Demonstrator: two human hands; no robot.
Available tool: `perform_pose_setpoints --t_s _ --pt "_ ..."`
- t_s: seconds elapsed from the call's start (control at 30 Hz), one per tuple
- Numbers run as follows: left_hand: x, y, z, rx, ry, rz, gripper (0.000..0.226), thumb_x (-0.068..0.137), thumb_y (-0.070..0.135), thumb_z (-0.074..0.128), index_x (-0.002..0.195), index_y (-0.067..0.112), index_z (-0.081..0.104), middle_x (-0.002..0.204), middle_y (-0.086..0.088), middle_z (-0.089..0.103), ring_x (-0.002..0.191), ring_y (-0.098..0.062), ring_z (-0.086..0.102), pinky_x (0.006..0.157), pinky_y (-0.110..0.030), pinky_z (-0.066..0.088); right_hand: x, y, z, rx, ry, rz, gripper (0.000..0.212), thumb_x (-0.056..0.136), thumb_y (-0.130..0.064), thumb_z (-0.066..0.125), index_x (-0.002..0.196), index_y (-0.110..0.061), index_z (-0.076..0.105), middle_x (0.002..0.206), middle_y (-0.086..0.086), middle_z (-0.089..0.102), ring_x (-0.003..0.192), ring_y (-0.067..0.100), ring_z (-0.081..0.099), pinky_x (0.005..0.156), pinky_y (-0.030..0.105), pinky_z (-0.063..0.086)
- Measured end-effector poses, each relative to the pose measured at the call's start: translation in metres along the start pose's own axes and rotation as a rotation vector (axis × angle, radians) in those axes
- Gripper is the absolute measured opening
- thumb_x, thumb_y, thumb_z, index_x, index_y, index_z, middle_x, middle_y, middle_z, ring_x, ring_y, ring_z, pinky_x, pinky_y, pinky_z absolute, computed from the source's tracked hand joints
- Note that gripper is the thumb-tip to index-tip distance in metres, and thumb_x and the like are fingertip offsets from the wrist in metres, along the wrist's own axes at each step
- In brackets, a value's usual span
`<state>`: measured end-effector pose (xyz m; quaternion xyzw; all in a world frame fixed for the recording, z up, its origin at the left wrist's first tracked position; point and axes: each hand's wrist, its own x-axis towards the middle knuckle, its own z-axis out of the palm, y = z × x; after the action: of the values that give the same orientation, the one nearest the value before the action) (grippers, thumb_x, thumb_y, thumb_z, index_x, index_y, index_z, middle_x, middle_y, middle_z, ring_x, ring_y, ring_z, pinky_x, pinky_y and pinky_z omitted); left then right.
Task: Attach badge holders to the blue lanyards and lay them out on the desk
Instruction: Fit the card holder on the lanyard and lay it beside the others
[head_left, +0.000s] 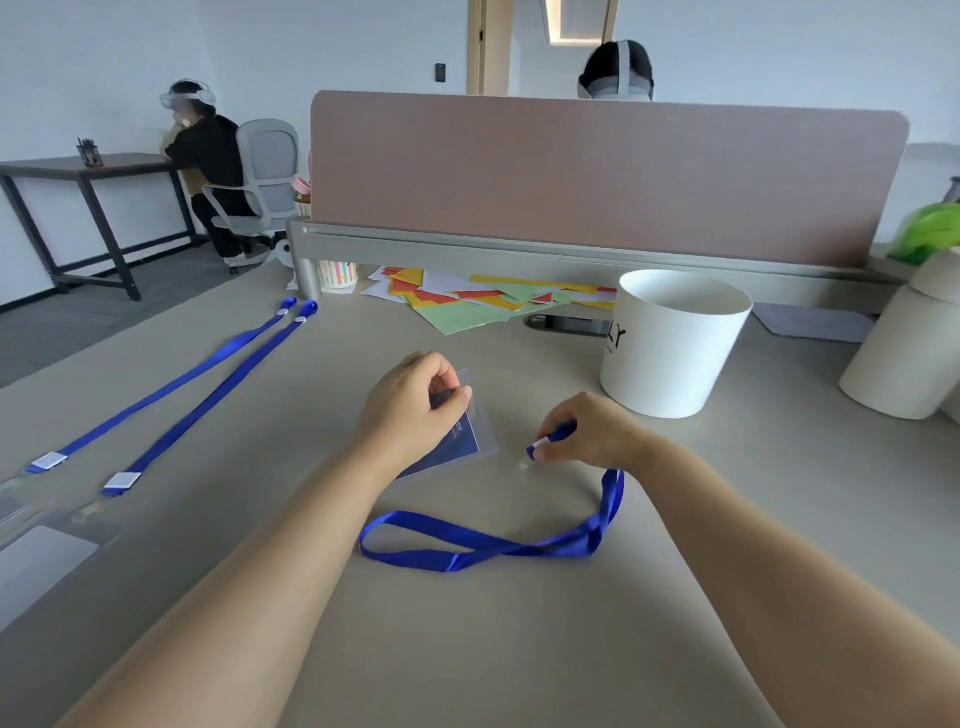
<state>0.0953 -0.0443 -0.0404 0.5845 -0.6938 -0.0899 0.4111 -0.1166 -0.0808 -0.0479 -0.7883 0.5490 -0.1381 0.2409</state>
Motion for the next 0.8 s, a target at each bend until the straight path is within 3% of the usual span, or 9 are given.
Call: perform_pose_setpoints --t_s 0.13,0.3,0.43,0.63,0.8 --pt "0.005 0.022 0.013 -0.105 -0.159 -0.012 0.014 0.084 0.023 0.062 0.077 0.018 0.051 0.071 0.007 0.055 0.064 -0.009 0.051 0.060 -0.022 0.042 -0.021 0.015 -0.011 0.163 0.081 0.048 0.010 0.078 -0.021 0.067 0.076 -0.011 0.066 0.068 -0.003 0.057 0.061 0.010 0.047 0.059 0.020 0.038" --pt "0.005 0.052 0.038 -0.173 -0.224 0.024 0.015 0.084 0.020 0.061 0.075 0.021 0.050 0.072 0.008 0.054 0.065 -0.008 0.050 0.059 -0.018 0.039 -0.048 0.034 -0.030 0.569 0.246 0.085 0.019 0.081 -0.006 0.062 0.065 -0.011 0.052 0.090 0.017 0.072 0.069 0.019 0.068 0.061 0.023 0.052" --pt "0.000 0.073 0.058 -0.199 -0.278 0.093 0.011 0.083 0.018 0.062 0.084 0.018 0.051 0.084 0.007 0.056 0.082 -0.012 0.058 0.070 -0.023 0.048 -0.069 0.048 -0.041 0.765 0.338 0.063 0.029 0.081 -0.001 0.065 0.063 -0.012 0.045 0.082 0.012 0.073 0.063 0.016 0.070 0.058 0.019 0.053" --pt "0.007 0.092 0.075 -0.247 -0.244 0.132 0.018 0.081 0.016 0.063 0.078 0.025 0.048 0.087 0.008 0.056 0.088 -0.015 0.059 0.079 -0.035 0.050 -0.075 0.058 -0.047 1.030 0.408 0.047 0.030 0.080 0.005 0.064 0.064 -0.011 0.044 0.072 0.007 0.074 0.066 0.019 0.071 0.060 0.020 0.055" --pt "0.006 0.092 0.087 -0.213 -0.256 0.212 0.021 0.079 0.017 0.067 0.086 0.021 0.048 0.091 0.007 0.053 0.091 -0.015 0.054 0.081 -0.028 0.046 -0.076 0.067 -0.032 1.018 0.450 0.048 0.020 0.081 0.006 0.062 0.078 -0.013 0.054 0.071 0.005 0.070 0.066 0.018 0.066 0.065 0.022 0.055"
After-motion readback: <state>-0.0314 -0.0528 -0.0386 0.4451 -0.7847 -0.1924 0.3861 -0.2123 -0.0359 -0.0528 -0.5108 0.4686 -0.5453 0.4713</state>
